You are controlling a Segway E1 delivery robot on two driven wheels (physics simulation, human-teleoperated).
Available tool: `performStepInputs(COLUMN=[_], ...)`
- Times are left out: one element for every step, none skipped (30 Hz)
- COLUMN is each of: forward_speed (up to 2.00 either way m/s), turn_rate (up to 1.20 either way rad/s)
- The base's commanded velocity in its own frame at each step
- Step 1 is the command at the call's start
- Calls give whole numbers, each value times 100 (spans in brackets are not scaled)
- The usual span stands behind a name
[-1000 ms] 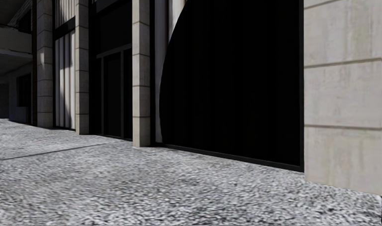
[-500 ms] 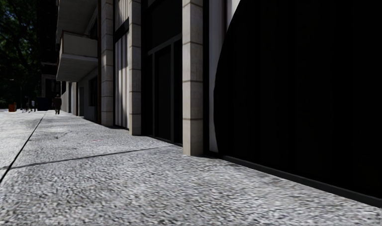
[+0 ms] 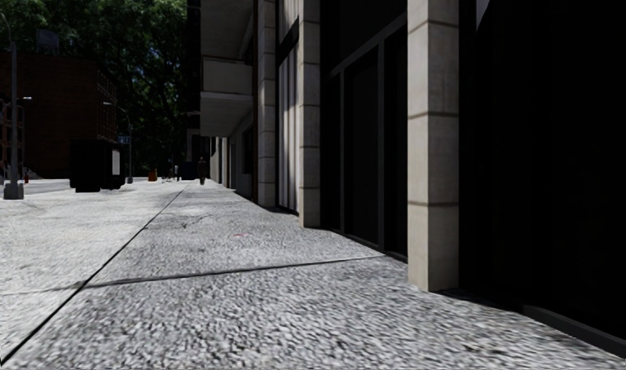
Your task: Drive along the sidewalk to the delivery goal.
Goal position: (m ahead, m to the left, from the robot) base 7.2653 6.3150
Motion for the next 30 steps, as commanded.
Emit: performStepInputs(forward_speed=[165,165,165,164,164,164,164,164,164,164,164,164,164,164,164,164,164,164,164,164,164,164,164,164,164,164,164,164,164,164], turn_rate=[68,68,68,68,68,68,68,68,68,68,68,68,68,68,68,68,68,68,68,68,68,68,68,68,68,68,68,68,68,68])
